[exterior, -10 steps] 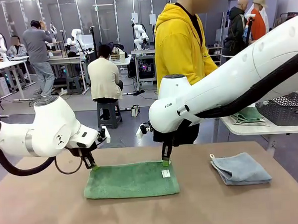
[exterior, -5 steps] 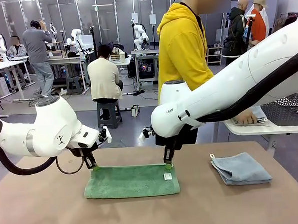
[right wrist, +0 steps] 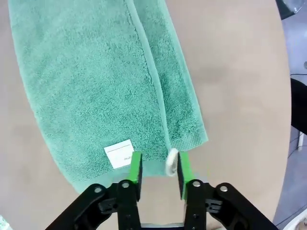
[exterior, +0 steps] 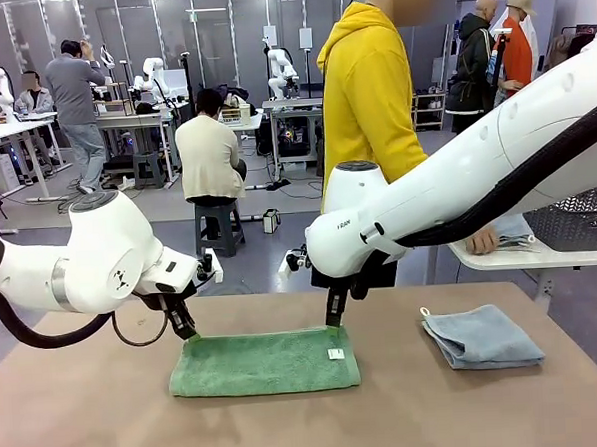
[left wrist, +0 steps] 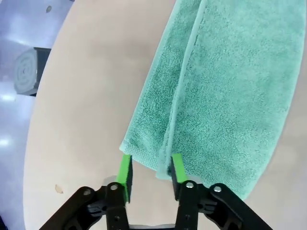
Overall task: Fold the towels and place them in the basket.
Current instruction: When a person lays out a Towel with hook on the table, fold it in half twice.
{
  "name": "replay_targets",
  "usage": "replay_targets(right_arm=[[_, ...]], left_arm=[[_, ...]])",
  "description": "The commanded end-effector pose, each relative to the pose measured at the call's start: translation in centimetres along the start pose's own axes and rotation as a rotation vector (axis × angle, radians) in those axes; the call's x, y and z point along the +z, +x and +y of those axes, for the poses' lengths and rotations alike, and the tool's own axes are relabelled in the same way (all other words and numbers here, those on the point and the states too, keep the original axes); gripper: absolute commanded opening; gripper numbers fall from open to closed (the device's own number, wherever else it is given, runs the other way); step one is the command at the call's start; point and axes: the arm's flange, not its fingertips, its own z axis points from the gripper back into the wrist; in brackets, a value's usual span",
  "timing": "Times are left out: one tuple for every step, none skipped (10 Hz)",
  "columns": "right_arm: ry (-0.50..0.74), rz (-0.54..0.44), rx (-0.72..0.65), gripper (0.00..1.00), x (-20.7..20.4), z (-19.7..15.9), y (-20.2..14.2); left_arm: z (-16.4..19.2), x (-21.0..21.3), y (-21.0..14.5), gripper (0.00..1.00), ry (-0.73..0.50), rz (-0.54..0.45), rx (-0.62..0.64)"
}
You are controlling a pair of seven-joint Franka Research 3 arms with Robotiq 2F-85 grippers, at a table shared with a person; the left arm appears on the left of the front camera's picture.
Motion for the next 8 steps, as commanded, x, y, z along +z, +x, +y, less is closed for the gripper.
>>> replay_targets(right_arm=[[-0.017, -0.047, 0.020, 0.87, 0.0, 0.5, -0.6], [-0.026, -0.055, 0.026, 1.00, 0.3, 0.5, -0.5], [-0.030, -0.053, 0.030, 1.00, 0.5, 0.6, -0.4], [-0.034, -0.057, 0.032, 1.00, 0.7, 0.7, -0.4], [-0.035, -0.058, 0.032, 1.00, 0.8, 0.9, -0.4], [-0.031, -0.054, 0.040, 1.00, 0.8, 1.1, -0.5], [-0.029, -0.037, 0.011, 0.84, 0.4, 0.4, 0.6], [-0.029, -0.037, 0.011, 0.84, 0.4, 0.4, 0.6]], left_arm=[[-0.6, 0.8, -0.2, 1.00, 0.034, -0.007, -0.017], [-0.7, 1.3, -0.4, 1.00, 0.032, -0.018, -0.021], [-0.9, 1.6, -0.5, 0.85, 0.029, -0.022, -0.025], [-1.0, 2.0, -0.7, 0.95, 0.032, -0.030, -0.022], [-1.2, 2.3, -0.8, 1.00, 0.034, -0.037, -0.015], [-1.5, 2.5, -0.8, 1.00, 0.033, -0.042, -0.010], [-0.7, 1.7, 0.1, 1.00, 0.020, -0.012, -0.012], [-0.7, 1.7, 0.1, 1.00, 0.020, -0.012, -0.012]])
